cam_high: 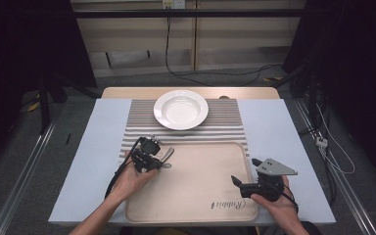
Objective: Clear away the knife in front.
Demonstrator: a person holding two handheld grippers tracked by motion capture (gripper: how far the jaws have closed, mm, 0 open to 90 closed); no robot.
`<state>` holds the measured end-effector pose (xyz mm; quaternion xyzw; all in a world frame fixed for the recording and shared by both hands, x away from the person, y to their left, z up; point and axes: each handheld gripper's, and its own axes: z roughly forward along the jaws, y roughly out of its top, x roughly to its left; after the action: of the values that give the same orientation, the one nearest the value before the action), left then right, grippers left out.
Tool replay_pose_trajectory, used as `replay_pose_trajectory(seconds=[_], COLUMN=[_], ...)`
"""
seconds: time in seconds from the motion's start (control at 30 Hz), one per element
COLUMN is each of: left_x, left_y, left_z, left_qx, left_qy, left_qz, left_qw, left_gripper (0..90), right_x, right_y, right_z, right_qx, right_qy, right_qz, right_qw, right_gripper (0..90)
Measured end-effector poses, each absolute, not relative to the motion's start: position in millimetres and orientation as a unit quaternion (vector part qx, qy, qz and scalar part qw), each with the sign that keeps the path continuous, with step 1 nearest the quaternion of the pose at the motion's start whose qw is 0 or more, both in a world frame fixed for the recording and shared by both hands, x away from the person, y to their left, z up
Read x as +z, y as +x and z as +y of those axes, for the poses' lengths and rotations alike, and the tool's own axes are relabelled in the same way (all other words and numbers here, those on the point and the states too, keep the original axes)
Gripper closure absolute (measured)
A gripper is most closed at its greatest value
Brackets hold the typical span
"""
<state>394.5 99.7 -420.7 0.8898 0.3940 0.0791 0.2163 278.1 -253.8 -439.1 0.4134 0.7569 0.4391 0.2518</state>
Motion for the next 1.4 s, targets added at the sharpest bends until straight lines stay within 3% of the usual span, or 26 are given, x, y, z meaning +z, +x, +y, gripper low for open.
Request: replay_pose_trajectory(seconds=[0.83, 0.97, 1.03, 1.07, 1.2, 1.4], left_x=[-423.4, -422.3, -419.8, -418.1, -413.1, -414.7], left_y=[393.0, 392.3, 392.0, 391.8, 391.7, 393.6], left_z=[97.3, 97.8, 95.8, 94.7, 93.0, 89.7], left_qx=[0.064, 0.074, 0.074, 0.085, 0.102, 0.106], left_qy=[0.893, 0.897, 0.901, 0.901, 0.897, 0.895], left_qz=[0.39, 0.379, 0.365, 0.362, 0.351, 0.341], left_qw=[0.217, 0.217, 0.221, 0.225, 0.249, 0.267], left_gripper=[76.9, 65.2, 52.3, 52.3, 33.5, 14.4], right_x=[-439.4, -439.6, -439.9, -439.9, -439.8, -440.4], right_y=[277.6, 277.7, 277.6, 277.6, 276.0, 277.8], right_z=[-253.1, -253.0, -253.2, -253.2, -253.8, -253.4], right_qx=[0.44, 0.44, 0.439, 0.439, 0.439, 0.438], right_qy=[0.407, 0.407, 0.408, 0.408, 0.41, 0.41], right_qz=[0.761, 0.762, 0.762, 0.762, 0.761, 0.762], right_qw=[0.247, 0.246, 0.245, 0.245, 0.246, 0.244], right_gripper=[6.9, 6.9, 6.9, 6.9, 7.0, 6.9])
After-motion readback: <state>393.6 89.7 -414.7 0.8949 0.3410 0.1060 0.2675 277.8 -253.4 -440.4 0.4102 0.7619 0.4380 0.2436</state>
